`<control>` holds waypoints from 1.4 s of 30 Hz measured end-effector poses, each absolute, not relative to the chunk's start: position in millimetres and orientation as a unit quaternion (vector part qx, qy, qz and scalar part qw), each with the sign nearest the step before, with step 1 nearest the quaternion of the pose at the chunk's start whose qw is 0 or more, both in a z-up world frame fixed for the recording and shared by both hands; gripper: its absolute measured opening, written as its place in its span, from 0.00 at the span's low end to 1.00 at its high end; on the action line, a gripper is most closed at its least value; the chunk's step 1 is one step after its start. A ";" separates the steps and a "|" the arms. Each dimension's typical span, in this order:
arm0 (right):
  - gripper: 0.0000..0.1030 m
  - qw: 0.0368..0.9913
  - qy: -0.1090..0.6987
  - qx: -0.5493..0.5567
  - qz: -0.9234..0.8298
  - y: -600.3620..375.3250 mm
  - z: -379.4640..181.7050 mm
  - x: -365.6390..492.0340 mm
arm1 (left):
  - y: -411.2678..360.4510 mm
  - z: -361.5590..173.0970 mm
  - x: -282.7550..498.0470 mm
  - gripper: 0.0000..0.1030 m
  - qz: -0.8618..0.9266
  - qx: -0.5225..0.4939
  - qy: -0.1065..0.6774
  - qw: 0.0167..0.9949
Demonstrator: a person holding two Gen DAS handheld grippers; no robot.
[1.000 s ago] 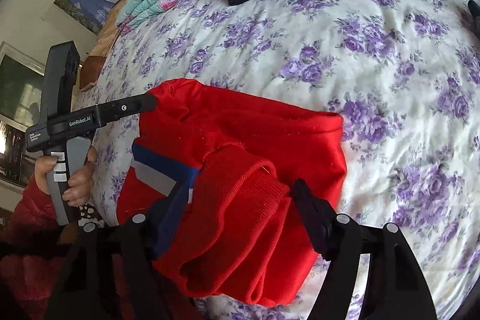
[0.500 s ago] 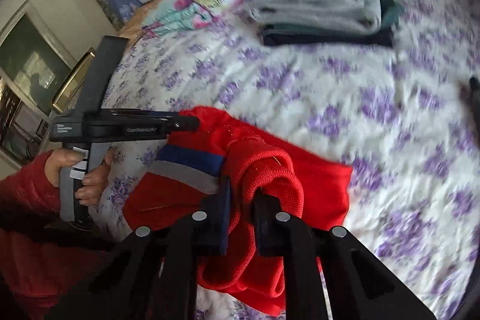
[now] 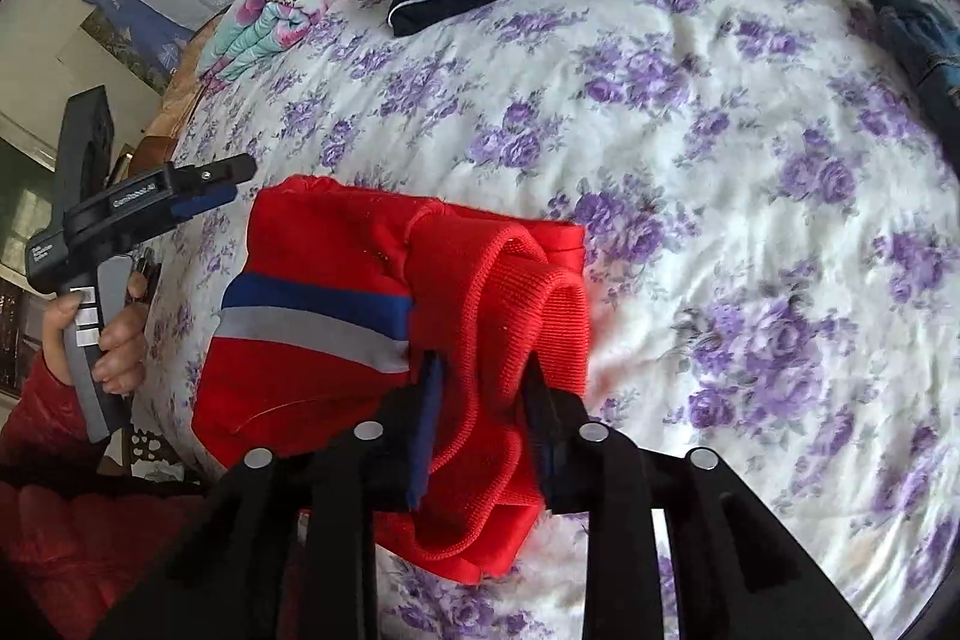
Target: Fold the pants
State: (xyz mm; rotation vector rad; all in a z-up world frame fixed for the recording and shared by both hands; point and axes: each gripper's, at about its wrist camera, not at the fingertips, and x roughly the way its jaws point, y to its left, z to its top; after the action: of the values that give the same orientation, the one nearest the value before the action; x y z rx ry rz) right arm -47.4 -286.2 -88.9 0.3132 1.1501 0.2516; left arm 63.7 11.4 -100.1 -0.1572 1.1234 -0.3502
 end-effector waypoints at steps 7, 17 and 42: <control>0.33 0.839 0.488 0.147 0.192 -254.1 -57.3 -22.3 | -6.3 -93.4 23.4 0.73 -0.270 -0.017 0.545 0.794; 0.28 0.790 0.568 0.043 0.227 -180.2 -129.1 19.3 | 14.9 -163.9 3.0 0.92 -0.244 -0.015 0.627 0.740; 0.67 0.817 0.524 -0.115 0.211 -186.5 -92.1 -64.4 | 0.0 -151.7 -2.9 0.96 -0.200 0.050 0.602 0.772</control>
State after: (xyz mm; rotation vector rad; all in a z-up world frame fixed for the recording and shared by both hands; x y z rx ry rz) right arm -64.4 -186.5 -92.1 -0.2442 1.1162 0.4502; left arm -2.9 0.0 -151.7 0.1091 1.3042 -0.4331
